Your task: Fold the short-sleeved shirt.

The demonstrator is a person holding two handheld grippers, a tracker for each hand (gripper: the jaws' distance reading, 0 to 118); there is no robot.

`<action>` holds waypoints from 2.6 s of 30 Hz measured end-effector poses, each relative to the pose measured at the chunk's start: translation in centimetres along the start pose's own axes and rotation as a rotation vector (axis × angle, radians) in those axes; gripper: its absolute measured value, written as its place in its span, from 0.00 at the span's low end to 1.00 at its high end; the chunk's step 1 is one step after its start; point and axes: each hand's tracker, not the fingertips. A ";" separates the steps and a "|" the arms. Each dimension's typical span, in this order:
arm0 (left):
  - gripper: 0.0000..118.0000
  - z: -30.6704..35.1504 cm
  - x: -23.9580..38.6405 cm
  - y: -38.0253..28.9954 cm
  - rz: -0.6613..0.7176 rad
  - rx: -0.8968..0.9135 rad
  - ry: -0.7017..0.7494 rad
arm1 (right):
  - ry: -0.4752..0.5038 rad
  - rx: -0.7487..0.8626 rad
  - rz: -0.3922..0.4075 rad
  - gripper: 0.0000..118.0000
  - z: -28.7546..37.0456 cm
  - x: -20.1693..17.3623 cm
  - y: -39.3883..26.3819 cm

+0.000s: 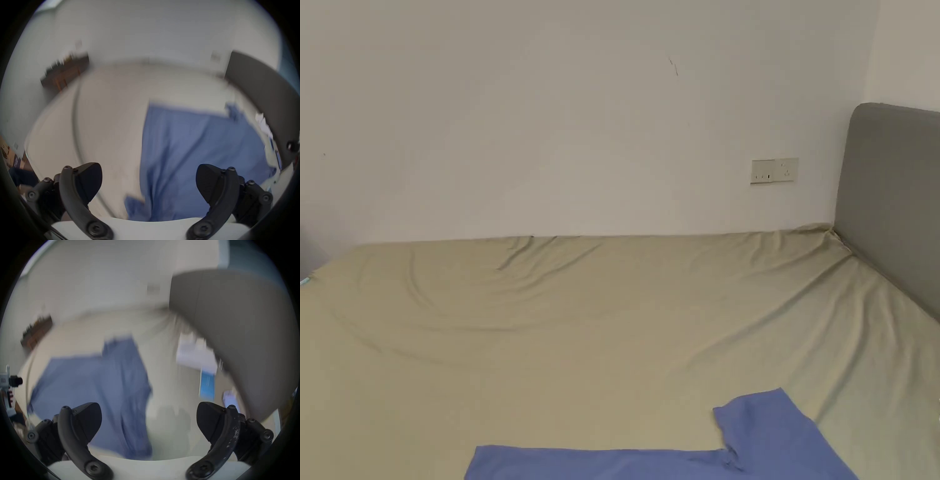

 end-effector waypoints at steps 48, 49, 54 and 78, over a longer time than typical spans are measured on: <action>0.02 -33.5 2.0 8.4 -0.049 -0.495 -0.210 | 0.099 -0.201 -0.109 0.00 -15.9 -0.7 -0.1; 0.02 -33.1 1.4 9.3 -0.036 -0.478 -0.226 | 0.108 -0.223 -0.139 0.00 -18.0 0.2 0.0; 0.02 -28.6 3.5 11.9 -0.018 -0.368 -0.284 | 0.081 -0.380 -0.068 0.00 -27.5 2.5 0.7; 0.02 -23.1 3.3 11.0 -0.068 -0.228 -0.203 | 0.154 -0.147 0.040 0.02 -24.4 -5.5 2.1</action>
